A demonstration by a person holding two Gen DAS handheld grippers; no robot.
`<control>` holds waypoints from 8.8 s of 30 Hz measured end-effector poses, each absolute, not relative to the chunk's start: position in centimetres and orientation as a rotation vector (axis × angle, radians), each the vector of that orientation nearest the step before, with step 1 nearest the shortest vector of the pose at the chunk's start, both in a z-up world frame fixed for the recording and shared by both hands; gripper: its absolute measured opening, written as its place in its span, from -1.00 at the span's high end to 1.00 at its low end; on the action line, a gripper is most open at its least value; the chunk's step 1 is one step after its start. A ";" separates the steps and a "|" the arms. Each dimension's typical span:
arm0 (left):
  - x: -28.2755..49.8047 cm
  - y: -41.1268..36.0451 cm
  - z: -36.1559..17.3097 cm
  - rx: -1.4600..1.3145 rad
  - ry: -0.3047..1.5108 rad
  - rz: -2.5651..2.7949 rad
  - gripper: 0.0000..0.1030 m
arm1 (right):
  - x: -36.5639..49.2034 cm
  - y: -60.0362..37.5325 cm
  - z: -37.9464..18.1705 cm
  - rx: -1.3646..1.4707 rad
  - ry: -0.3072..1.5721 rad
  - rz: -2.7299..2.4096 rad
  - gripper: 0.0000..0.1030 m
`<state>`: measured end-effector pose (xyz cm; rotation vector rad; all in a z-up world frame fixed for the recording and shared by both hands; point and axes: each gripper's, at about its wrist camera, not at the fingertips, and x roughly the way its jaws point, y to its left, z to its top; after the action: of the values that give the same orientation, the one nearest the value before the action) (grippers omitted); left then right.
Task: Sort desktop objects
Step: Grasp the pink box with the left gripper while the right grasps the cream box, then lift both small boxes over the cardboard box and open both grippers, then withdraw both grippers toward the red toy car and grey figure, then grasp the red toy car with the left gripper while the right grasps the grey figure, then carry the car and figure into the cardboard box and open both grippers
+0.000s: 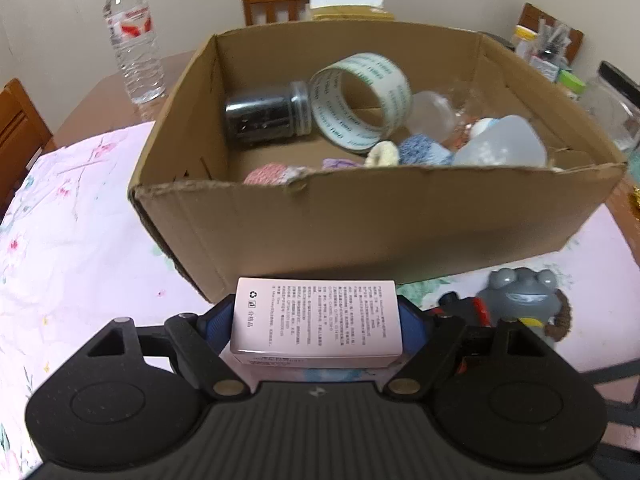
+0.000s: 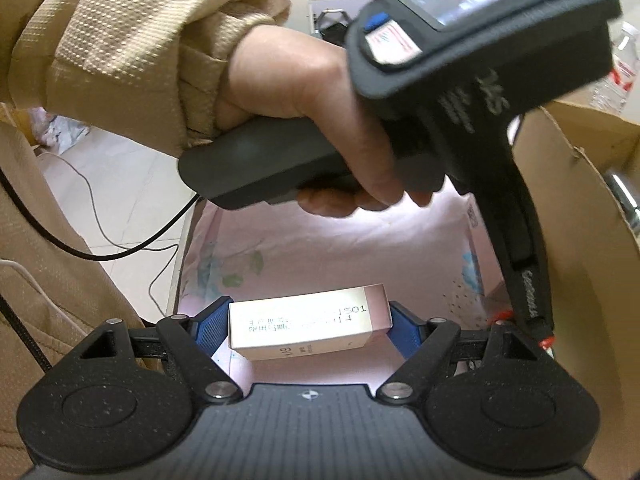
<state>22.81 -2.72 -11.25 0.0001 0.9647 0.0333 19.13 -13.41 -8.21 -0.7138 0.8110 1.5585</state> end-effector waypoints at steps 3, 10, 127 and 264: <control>22.6 -2.8 -10.6 0.009 0.960 0.005 -0.56 | 18.9 -13.7 -7.8 -0.716 0.808 1.534 -0.64; 21.8 -3.3 -9.0 0.031 0.955 -0.059 -0.56 | 18.4 -14.4 -6.4 -0.724 0.798 1.465 -0.64; 19.2 -4.7 -11.0 0.451 0.765 -0.736 -0.49 | 20.7 -22.4 -5.6 -0.430 0.921 0.818 -0.89; 24.3 2.7 1.3 0.281 0.834 -0.445 -0.70 | 31.6 -14.4 2.5 -0.400 0.780 0.749 -0.53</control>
<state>24.32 2.67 1.30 0.2811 0.8338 -0.4446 31.65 -14.38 2.52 -0.3998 0.7796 0.7487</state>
